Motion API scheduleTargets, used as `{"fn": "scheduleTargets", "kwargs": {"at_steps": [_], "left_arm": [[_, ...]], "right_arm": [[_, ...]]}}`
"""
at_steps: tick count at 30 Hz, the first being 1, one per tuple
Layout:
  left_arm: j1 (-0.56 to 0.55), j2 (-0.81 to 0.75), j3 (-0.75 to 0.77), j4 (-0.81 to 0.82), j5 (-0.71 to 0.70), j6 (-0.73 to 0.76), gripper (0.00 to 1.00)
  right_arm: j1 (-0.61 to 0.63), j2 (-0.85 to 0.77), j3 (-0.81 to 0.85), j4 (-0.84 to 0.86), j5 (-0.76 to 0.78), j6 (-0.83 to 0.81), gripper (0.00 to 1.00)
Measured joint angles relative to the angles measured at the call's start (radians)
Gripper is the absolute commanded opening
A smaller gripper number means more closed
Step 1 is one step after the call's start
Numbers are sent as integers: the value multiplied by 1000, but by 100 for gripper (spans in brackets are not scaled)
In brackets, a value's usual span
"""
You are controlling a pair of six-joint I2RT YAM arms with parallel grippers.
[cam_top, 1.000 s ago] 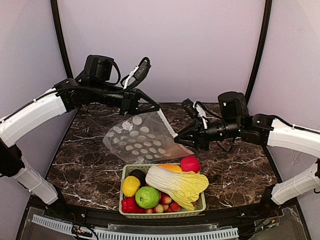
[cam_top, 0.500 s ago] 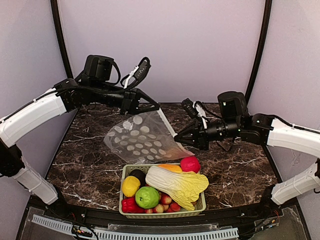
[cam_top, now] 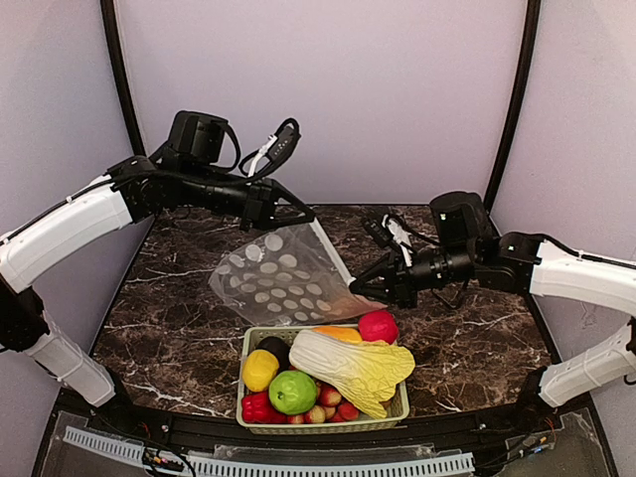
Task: Place the food in the zip-top bag and seal the zipper
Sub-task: Unzip the zipper from the zipper food storage bag.
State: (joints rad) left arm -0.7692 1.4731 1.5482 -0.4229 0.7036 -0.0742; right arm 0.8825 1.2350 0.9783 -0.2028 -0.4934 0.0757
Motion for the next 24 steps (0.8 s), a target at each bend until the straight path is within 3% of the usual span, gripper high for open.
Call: {"fn": "scheduleTargets", "kwargs": {"at_steps": [24], "left_arm": [[64, 0, 24, -21, 15, -19, 1]], "right_arm": [[0, -41, -90, -2, 54, 40, 5]]}}
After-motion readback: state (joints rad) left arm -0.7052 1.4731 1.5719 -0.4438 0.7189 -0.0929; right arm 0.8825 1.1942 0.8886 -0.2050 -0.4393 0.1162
